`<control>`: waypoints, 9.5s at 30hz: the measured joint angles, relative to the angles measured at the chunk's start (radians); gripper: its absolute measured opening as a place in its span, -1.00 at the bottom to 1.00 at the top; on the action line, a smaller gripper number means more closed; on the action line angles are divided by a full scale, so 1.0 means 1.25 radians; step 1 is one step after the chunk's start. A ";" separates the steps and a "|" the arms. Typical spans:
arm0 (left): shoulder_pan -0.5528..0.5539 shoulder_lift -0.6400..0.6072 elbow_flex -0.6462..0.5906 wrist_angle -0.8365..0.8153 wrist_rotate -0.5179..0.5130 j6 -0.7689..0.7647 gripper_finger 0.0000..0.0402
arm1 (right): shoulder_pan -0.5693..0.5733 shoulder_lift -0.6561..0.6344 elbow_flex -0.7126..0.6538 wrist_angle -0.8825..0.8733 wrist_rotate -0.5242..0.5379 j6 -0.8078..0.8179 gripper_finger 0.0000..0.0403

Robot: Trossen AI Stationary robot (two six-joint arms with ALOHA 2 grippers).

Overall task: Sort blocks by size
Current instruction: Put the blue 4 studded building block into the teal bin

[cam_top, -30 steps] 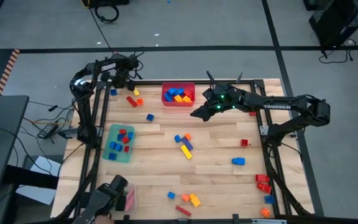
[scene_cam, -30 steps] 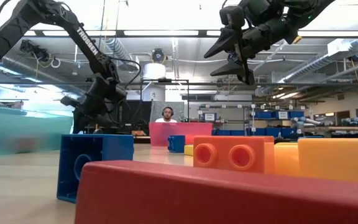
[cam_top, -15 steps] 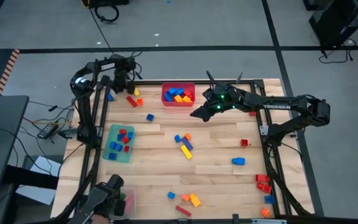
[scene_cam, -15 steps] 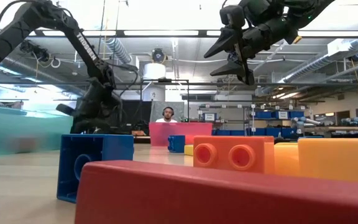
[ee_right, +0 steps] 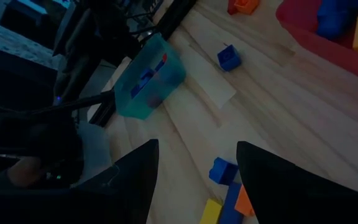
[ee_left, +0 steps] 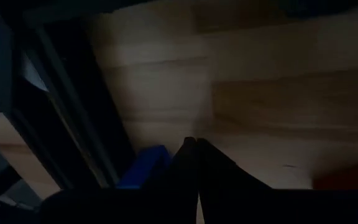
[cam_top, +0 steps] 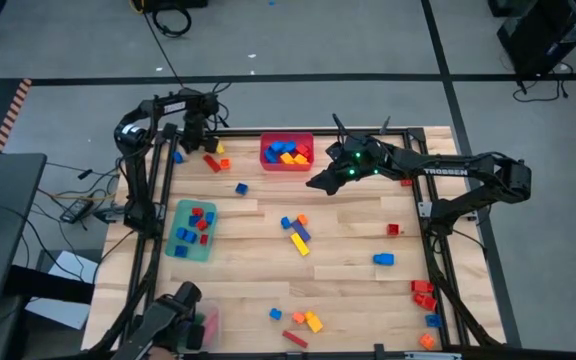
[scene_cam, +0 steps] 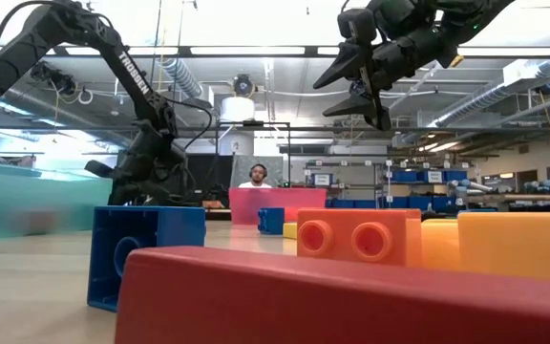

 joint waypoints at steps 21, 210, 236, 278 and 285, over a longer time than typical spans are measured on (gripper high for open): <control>-0.025 -0.039 0.150 -0.118 -0.029 0.001 -1.00 | 0.009 0.000 0.000 0.002 0.000 -0.009 0.14; -0.322 -0.526 -0.078 0.066 0.084 0.181 -0.15 | 0.081 -0.294 -0.119 -0.078 0.372 -0.257 0.14; -0.485 -0.386 -0.261 0.605 0.297 -0.106 0.02 | 0.081 -0.293 -0.119 -0.079 0.353 -0.257 0.14; -0.552 -0.339 -0.361 0.477 0.138 -0.258 0.29 | 0.081 -0.293 -0.119 -0.073 0.395 -0.173 0.14; -0.552 -0.281 -0.365 0.518 0.167 -0.274 0.29 | 0.081 -0.293 -0.119 -0.073 0.395 -0.173 0.14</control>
